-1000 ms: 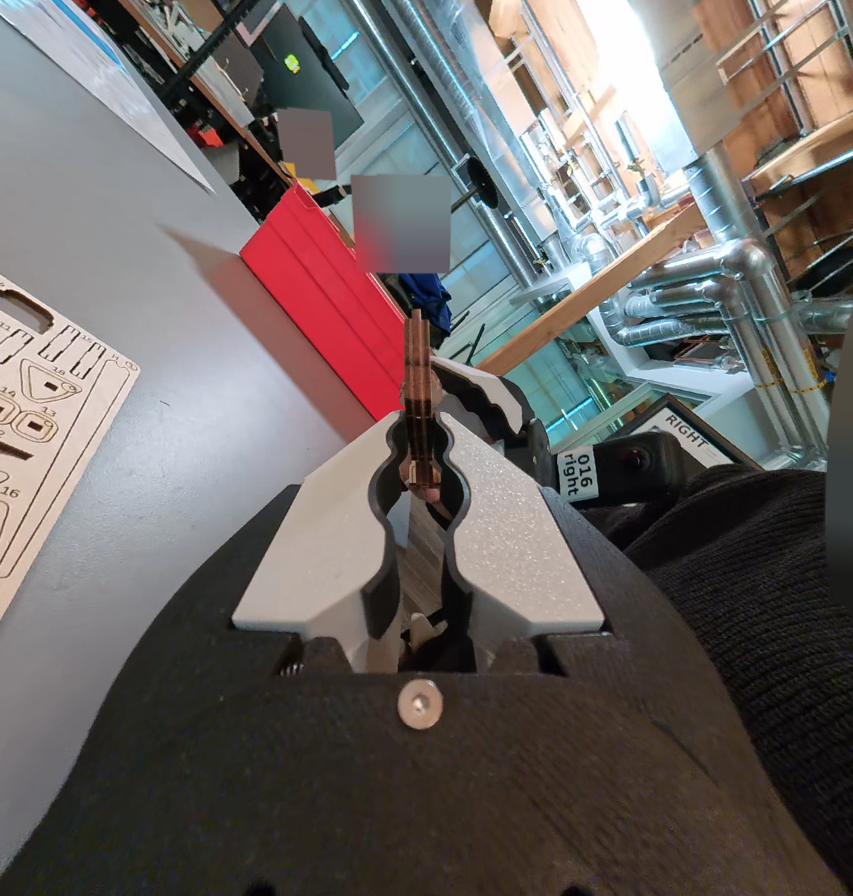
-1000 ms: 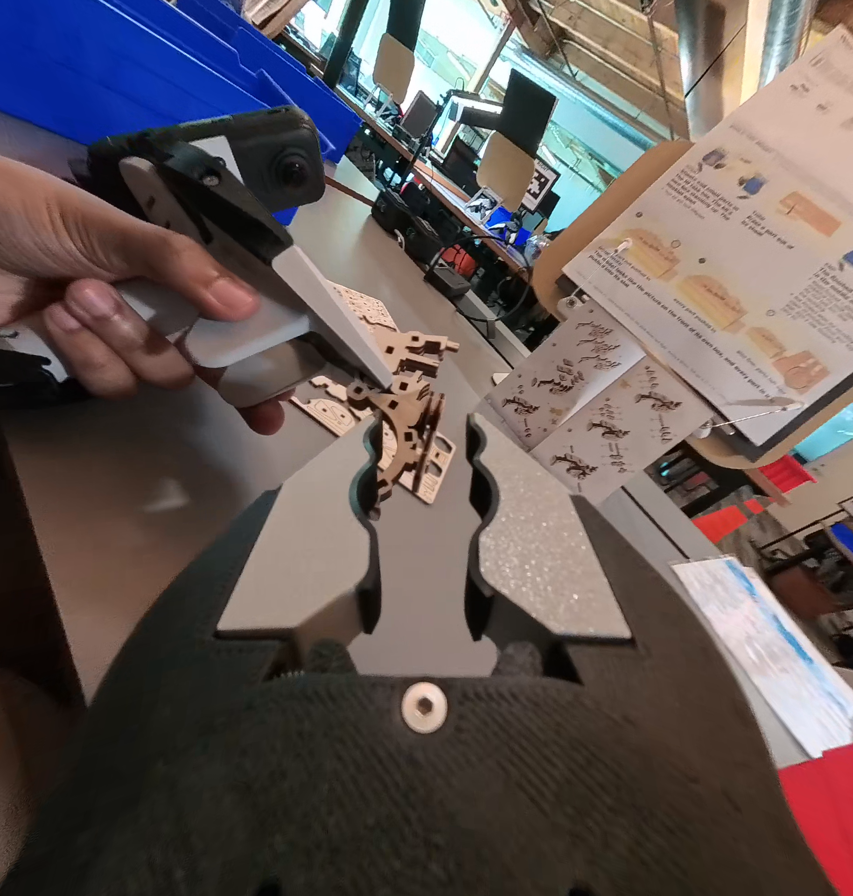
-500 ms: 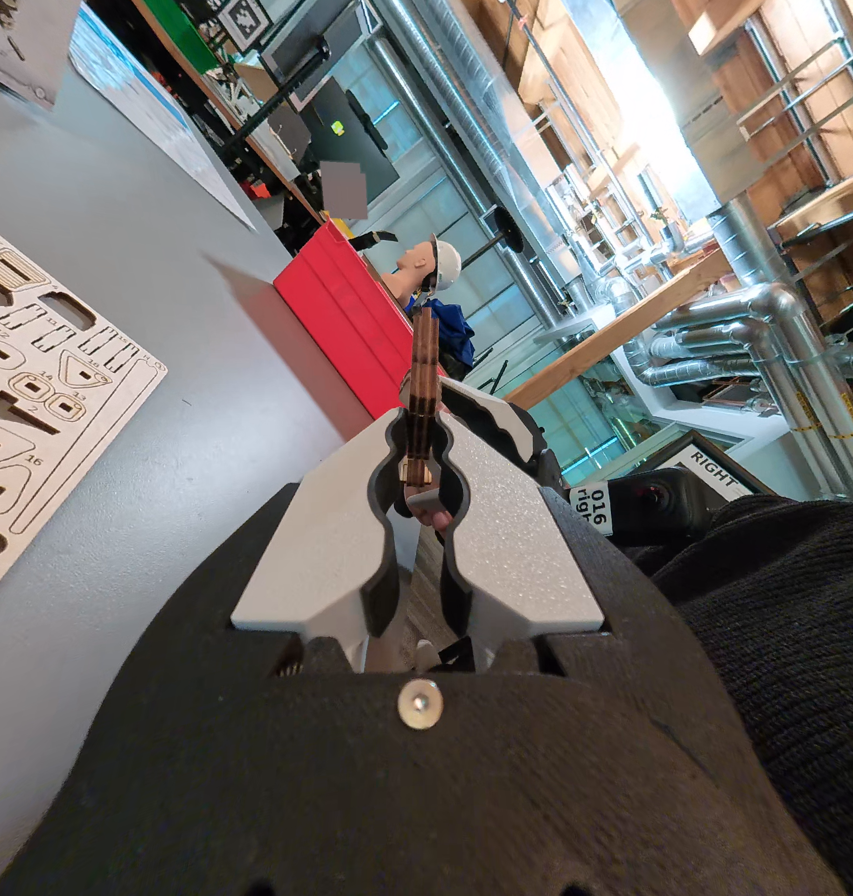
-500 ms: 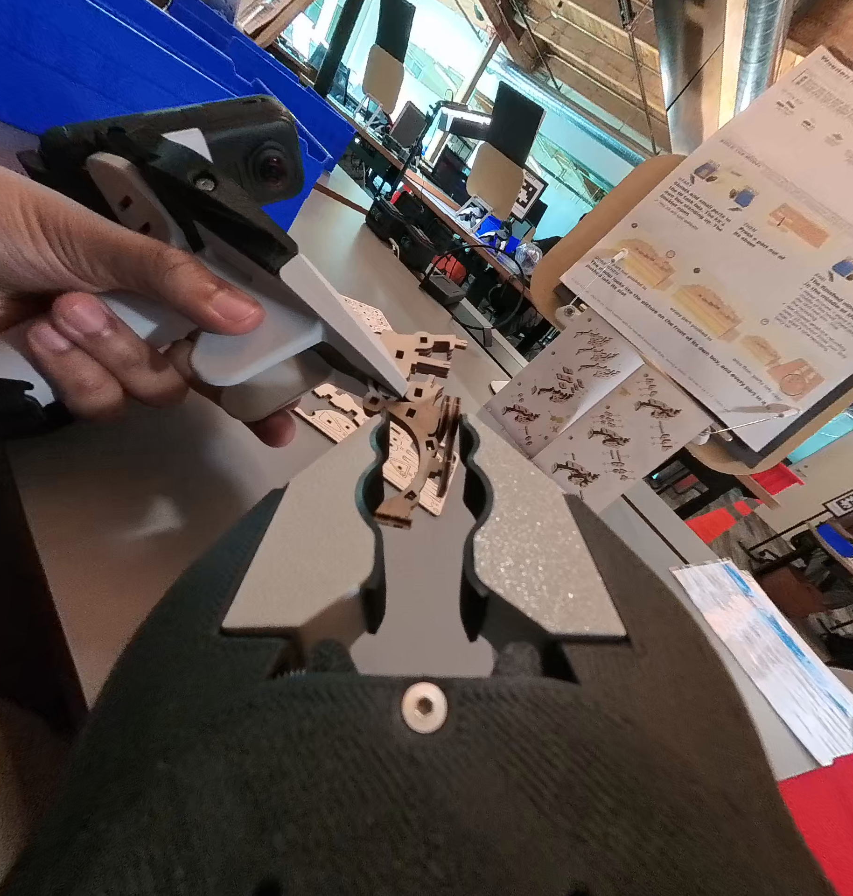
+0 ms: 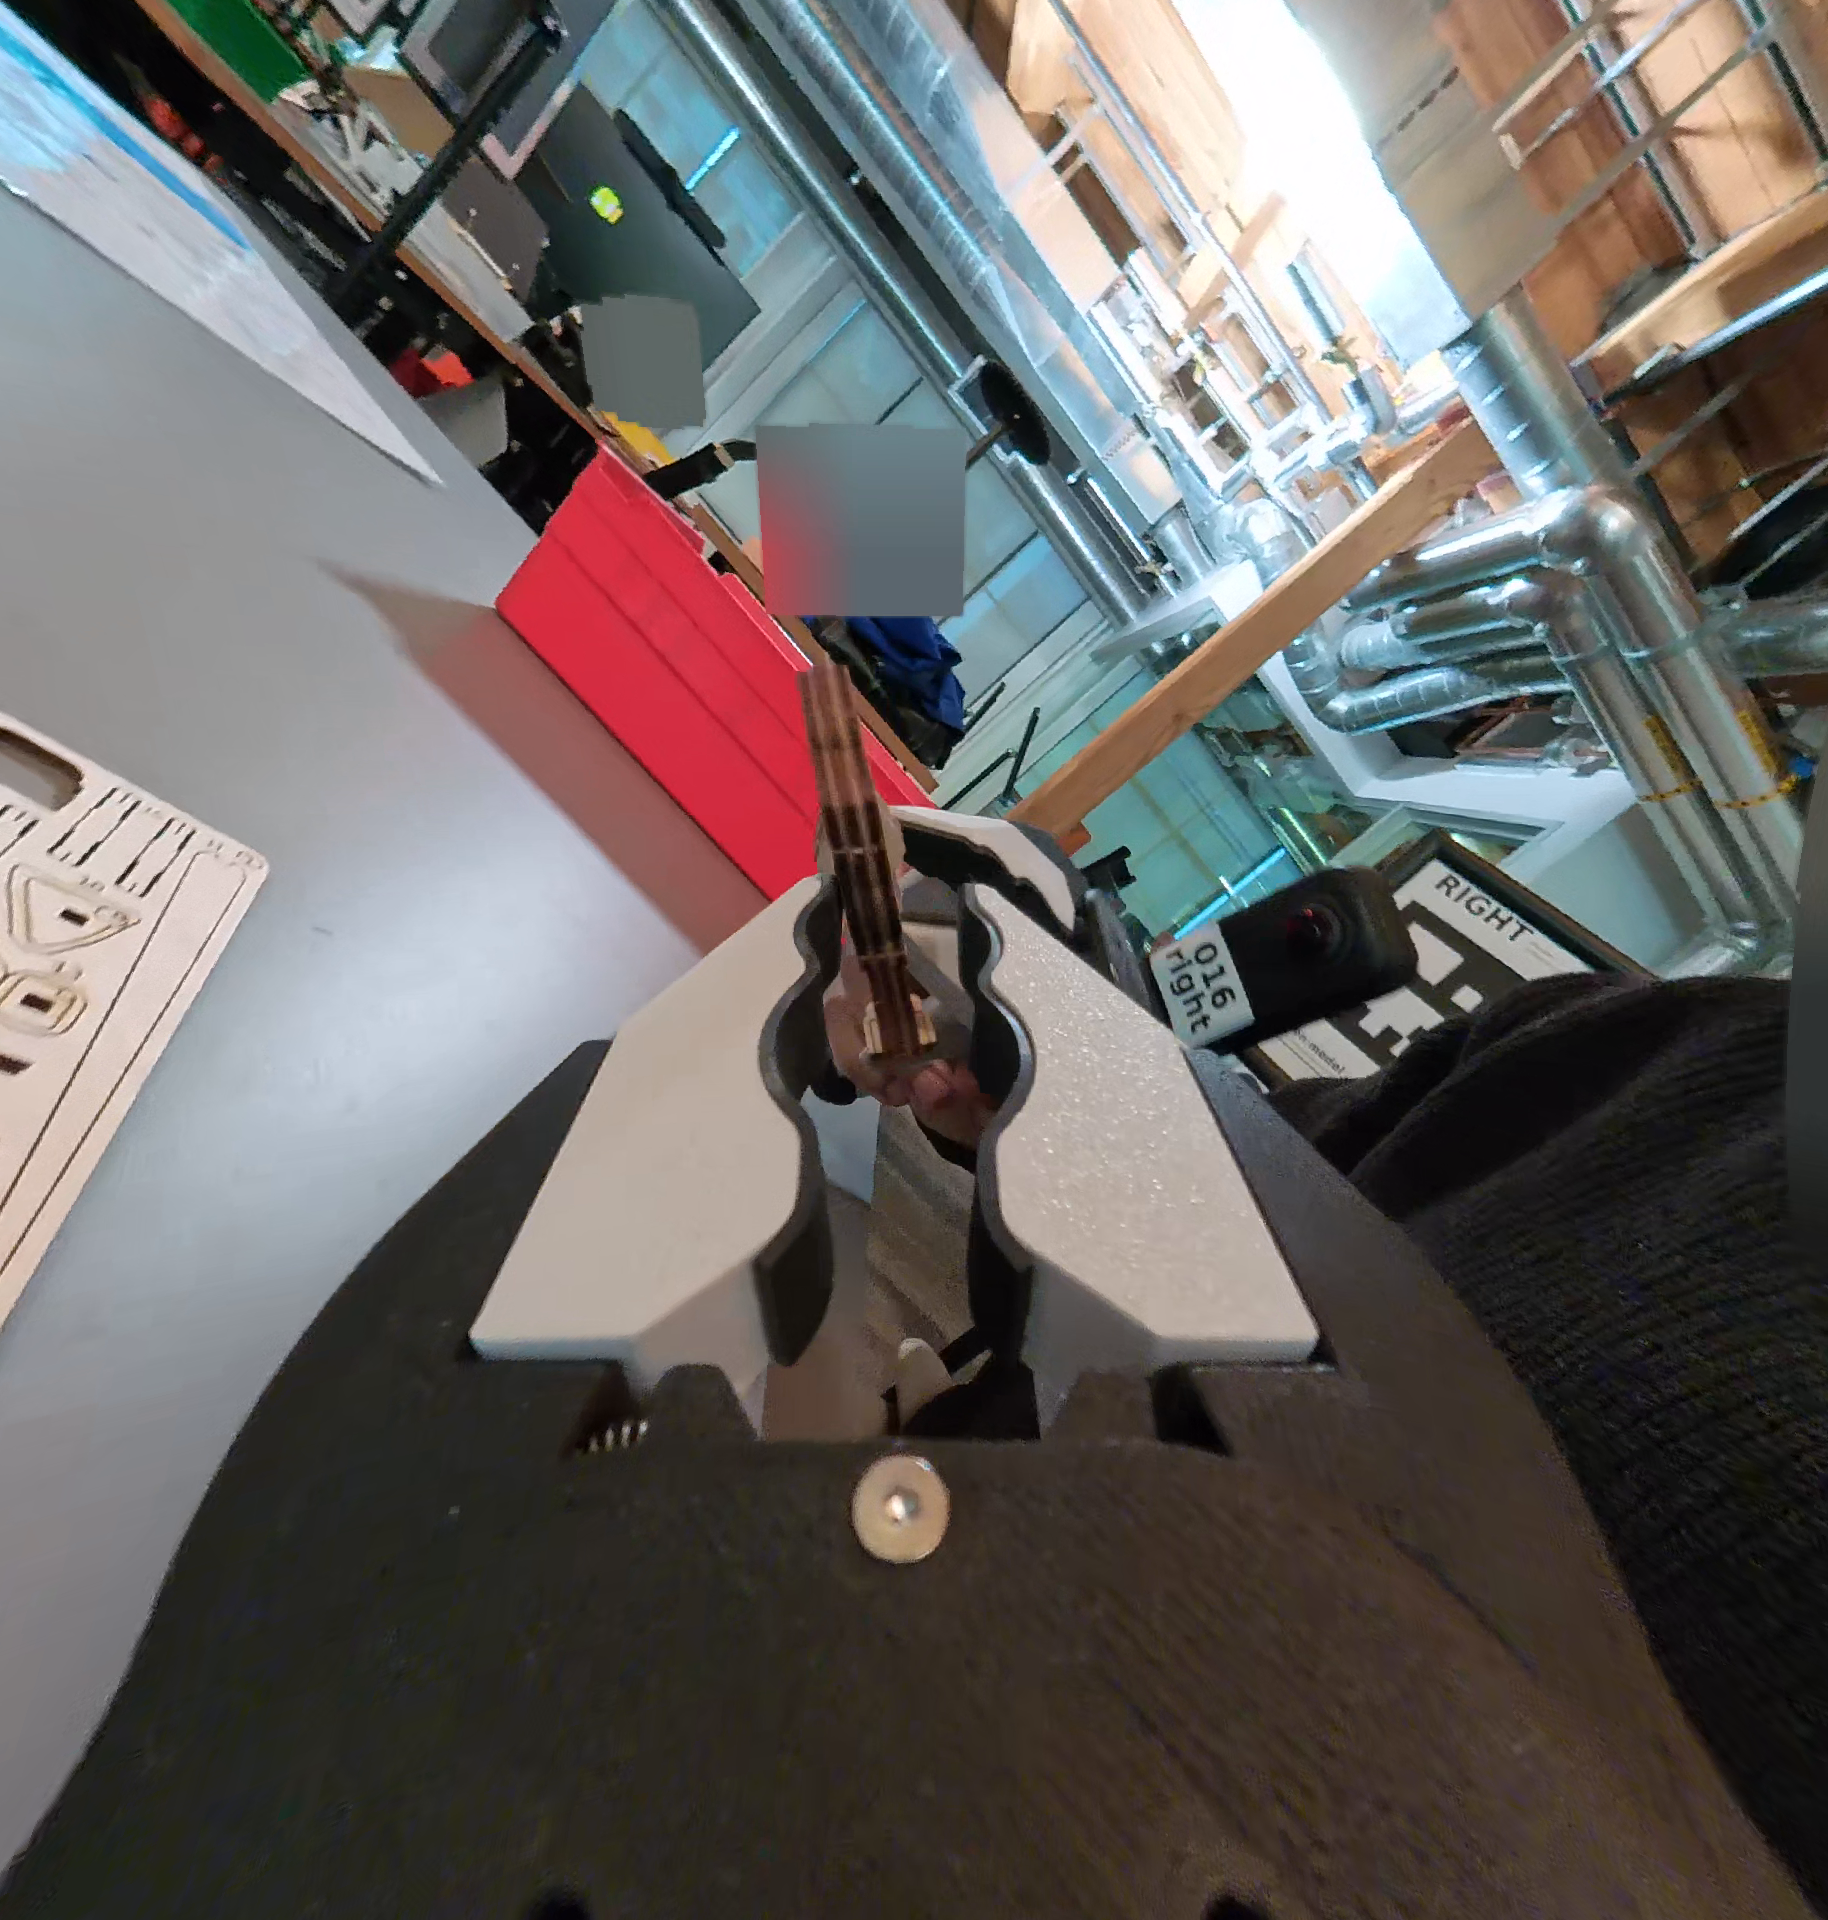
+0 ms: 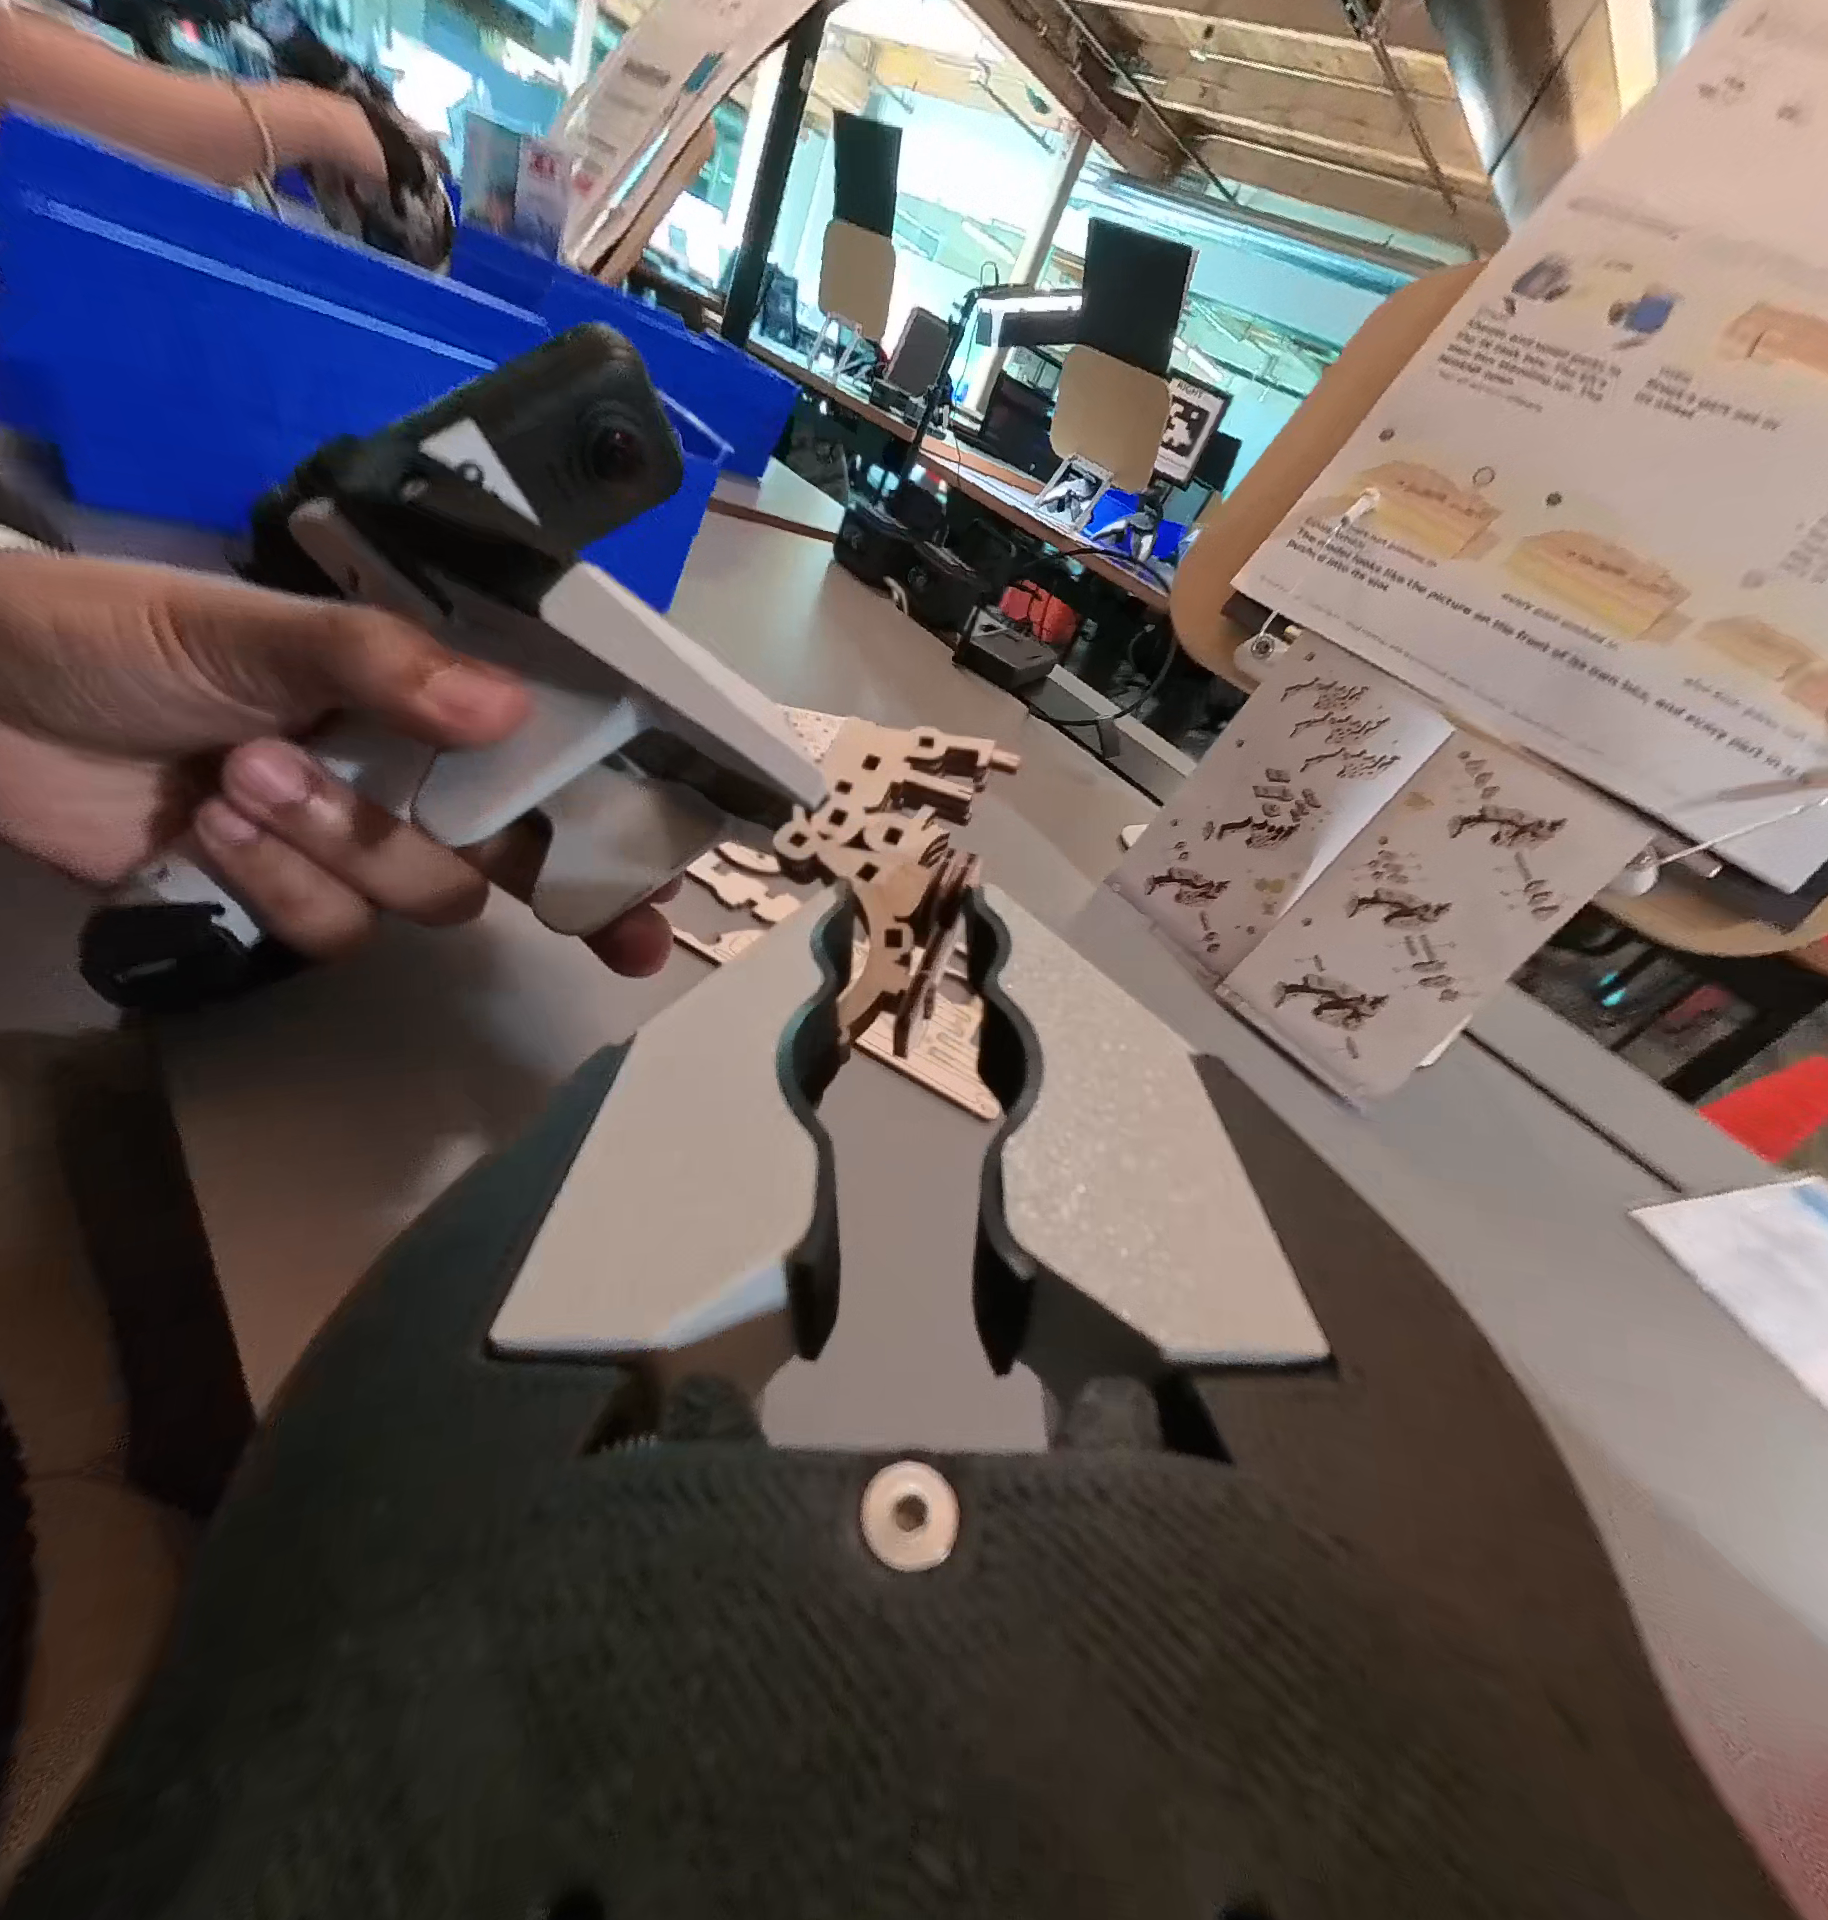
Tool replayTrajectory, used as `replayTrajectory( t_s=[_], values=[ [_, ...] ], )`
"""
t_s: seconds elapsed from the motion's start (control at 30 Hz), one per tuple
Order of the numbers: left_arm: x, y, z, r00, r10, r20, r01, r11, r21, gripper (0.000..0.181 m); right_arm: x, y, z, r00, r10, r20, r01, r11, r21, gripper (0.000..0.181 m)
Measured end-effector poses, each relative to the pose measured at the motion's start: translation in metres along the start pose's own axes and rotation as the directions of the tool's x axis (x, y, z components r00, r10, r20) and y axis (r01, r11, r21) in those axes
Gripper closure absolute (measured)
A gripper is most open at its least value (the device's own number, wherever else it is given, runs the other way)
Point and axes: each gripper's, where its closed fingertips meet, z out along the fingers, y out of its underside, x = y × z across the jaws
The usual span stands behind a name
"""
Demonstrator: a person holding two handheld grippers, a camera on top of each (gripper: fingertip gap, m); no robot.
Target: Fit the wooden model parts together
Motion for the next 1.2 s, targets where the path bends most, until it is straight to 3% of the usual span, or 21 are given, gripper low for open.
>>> replayTrajectory(
  t_s=[0.27,0.37,0.6,0.8,0.97,1.2],
  values=[
    [0.012,0.000,0.002,0.997,0.037,-0.071,-0.038,0.999,-0.017,0.152,0.010,-0.002,-0.004,0.957,0.282,0.065,-0.284,0.958,0.030,0.161],
    [0.009,0.001,0.003,0.998,0.022,-0.063,-0.024,0.999,-0.026,0.147,0.012,-0.009,-0.006,0.918,0.380,0.118,-0.389,0.919,0.067,0.161],
    [0.013,-0.001,0.004,0.996,0.003,-0.091,-0.003,1.000,-0.002,0.157,0.011,-0.018,-0.009,0.778,0.582,0.236,-0.614,0.785,0.088,0.162],
    [0.024,0.004,0.007,0.980,-0.071,-0.185,0.067,0.997,-0.031,0.160,0.002,-0.029,-0.011,0.701,0.629,0.337,-0.689,0.719,0.090,0.162],
    [0.025,-0.006,0.003,0.984,-0.023,-0.178,0.028,0.999,0.025,0.162,-0.003,-0.024,-0.009,0.721,0.611,0.328,-0.662,0.746,0.066,0.176],
    [0.022,0.001,0.005,0.990,0.046,-0.132,-0.048,0.999,-0.014,0.172,-0.007,-0.022,-0.009,0.711,0.621,0.330,-0.667,0.744,0.038,0.162]
  ],
)
